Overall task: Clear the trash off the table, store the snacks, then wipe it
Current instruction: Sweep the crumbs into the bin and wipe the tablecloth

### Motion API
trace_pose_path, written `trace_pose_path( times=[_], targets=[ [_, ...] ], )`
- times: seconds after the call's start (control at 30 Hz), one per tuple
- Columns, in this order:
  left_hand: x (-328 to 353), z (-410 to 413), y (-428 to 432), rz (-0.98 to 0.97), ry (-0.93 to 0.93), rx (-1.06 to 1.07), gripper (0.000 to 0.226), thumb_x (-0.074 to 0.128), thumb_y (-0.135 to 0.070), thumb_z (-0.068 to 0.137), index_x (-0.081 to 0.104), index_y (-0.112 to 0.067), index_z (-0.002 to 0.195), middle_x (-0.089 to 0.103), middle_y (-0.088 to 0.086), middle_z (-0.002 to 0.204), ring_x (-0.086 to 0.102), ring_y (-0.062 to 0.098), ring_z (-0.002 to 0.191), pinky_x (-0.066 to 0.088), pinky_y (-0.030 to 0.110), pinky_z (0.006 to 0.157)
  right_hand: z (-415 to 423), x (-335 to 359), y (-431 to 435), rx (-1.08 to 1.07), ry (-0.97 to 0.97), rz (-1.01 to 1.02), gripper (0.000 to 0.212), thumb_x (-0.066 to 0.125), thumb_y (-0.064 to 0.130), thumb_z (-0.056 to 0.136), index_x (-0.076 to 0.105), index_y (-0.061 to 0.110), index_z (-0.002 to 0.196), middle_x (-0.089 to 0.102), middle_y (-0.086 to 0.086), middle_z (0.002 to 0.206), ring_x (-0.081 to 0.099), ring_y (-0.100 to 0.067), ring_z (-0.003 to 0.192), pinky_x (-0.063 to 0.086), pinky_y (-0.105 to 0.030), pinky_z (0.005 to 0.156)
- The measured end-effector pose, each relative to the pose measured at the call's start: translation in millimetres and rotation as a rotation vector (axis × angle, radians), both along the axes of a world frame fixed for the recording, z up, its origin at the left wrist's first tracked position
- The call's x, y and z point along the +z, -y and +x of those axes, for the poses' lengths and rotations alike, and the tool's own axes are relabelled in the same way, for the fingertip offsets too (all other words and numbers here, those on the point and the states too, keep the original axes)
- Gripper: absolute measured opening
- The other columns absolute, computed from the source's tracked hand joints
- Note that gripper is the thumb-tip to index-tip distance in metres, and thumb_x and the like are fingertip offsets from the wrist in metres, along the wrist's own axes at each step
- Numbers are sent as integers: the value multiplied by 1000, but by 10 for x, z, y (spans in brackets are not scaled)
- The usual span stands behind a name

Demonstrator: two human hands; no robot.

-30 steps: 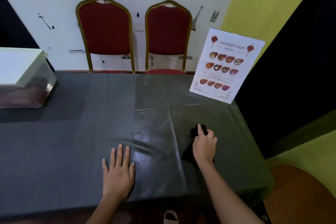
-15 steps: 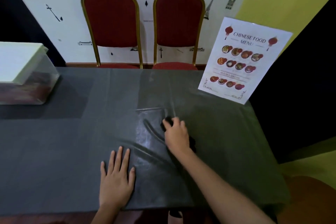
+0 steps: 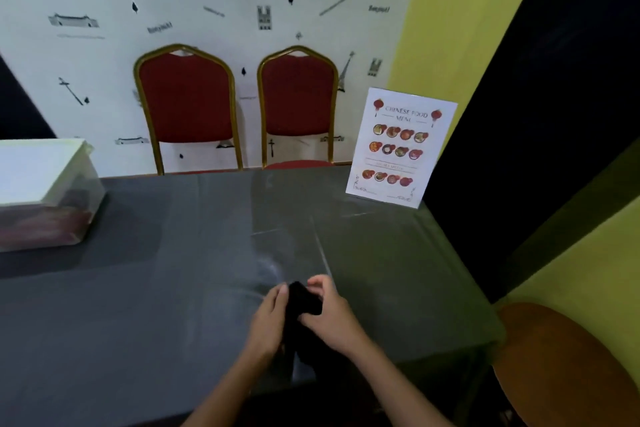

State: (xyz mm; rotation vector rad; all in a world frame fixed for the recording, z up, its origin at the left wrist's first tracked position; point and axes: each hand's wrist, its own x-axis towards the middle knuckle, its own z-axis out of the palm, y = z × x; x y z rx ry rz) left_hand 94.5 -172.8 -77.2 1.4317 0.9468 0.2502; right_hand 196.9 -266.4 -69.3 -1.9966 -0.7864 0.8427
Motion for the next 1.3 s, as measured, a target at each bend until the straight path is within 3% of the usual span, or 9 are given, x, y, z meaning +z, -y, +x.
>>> trace_pose_path(
  times=[0.07,0.17,0.37,0.5,0.67,0.77,0.9,1.03,1.3],
  targets=[
    [107,69,7,-6,-3,-71,27,52,-33,95,65,-11,105,69,10,104,64,25,102,50,40,93,-63,50,137,-17,23,-2,56,71,24,73,35,35,115,56,10,124,58,-8,108,49,-25,90],
    [196,123,34,-58,31,-161,20,60,-29,90,62,-9,93,67,10,90,64,24,86,50,35,75,-147,170,387,-110,-4,54,69,78,36,68,30,41,117,50,18,120,55,-5,108,51,-29,90],
    [370,296,368,-531,323,-213,12,50,-20,96,52,-8,95,63,13,90,63,20,83,54,28,67,-156,234,1103,-331,-608,171,33,51,53,92,54,36,121,64,5,123,62,-14,111,51,-32,89],
    [441,475,613,-443,344,-332,10,49,-9,96,52,-10,105,63,13,108,67,17,87,57,27,59,-40,187,1566,-701,-803,578,48,70,25,80,59,9,124,65,-14,124,65,-28,110,54,-41,89],
    [514,742,1047,-397,241,-553,44,50,0,92,44,-32,122,62,14,111,68,23,84,55,31,57,262,326,2092,-841,-537,555,42,68,37,83,63,16,119,71,-3,115,65,-19,110,51,-35,94],
    [580,988,1444,-367,178,-672,21,53,-18,95,55,-33,109,63,10,114,68,20,86,53,30,58,449,342,2454,-861,-215,344,32,56,46,92,63,22,111,70,4,108,66,-13,103,53,-27,88],
    [497,1393,2019,1,141,-796,18,50,-21,96,66,-30,94,64,1,112,62,18,104,52,25,75,732,267,3048,-908,188,59,26,57,45,91,58,19,89,63,5,85,61,-15,83,43,-19,63],
    [362,1750,2578,296,124,-900,27,52,-9,93,63,-30,107,59,-5,119,54,9,112,44,21,93,1010,115,3573,-1030,243,-85,25,64,39,88,57,19,101,60,5,89,59,-16,86,38,-21,61],
    [-135,2578,3572,599,-1,-1054,45,46,-2,93,48,-20,134,45,7,137,43,21,129,35,26,106,1678,-399,4280,-1123,149,-258,52,55,15,95,37,10,143,51,-14,139,49,-30,127,41,-34,100]
  ],
)
